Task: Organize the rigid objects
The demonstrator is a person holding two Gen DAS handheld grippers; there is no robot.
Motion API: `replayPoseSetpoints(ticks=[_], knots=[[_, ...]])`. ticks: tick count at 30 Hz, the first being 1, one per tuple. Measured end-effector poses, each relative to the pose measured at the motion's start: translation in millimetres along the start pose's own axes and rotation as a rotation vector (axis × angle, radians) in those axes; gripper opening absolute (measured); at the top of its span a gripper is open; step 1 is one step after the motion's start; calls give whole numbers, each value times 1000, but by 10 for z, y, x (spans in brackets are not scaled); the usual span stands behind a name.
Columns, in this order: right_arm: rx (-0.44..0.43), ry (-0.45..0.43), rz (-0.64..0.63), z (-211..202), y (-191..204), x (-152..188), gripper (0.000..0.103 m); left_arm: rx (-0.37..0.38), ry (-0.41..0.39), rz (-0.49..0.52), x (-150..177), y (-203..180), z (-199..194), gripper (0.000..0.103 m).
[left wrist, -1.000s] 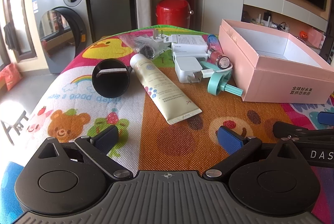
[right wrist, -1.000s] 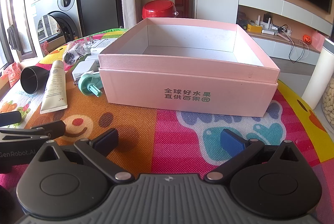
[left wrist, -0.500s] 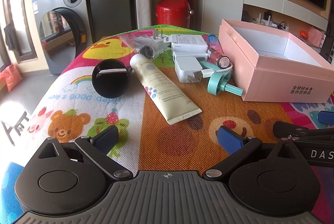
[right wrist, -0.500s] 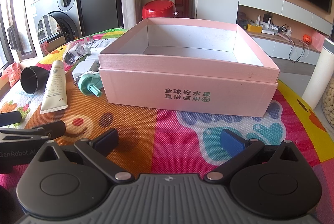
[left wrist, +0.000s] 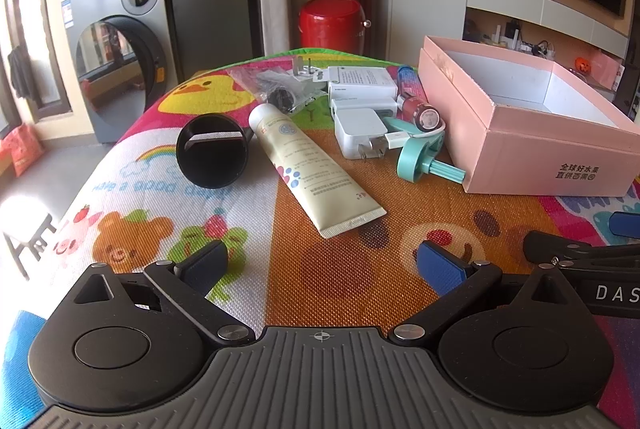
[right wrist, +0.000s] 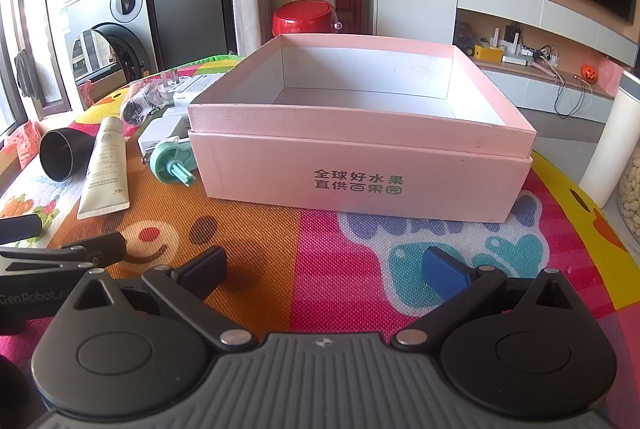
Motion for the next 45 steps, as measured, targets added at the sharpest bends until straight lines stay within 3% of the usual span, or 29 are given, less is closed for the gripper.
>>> replayPoseSetpoints(ticks=[38,40,43,45], knots=[[-1,0,2,6,3,-4,103,3,-2,0,39,-20,-65,103],[-11,4,6,5,-13,-12,103,17,-5,-1,38,-13,-75,103],[-38,55,8,7,-61,-68,103,94,13,14,21,2,-132,103],[-33,94,-11,-19,-50,-79,103,140,-7,-27,-37,103,-278,103]])
Point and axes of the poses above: each gripper's, at about its wrist camera, not at the fingertips, and z roughly the way its jaws point, y to its left, x to its underside, the point moved 1 cm from there along z, roughly the way its jaws point, and after that the axes turned 10 degrees about x, right-handed, at the moved point
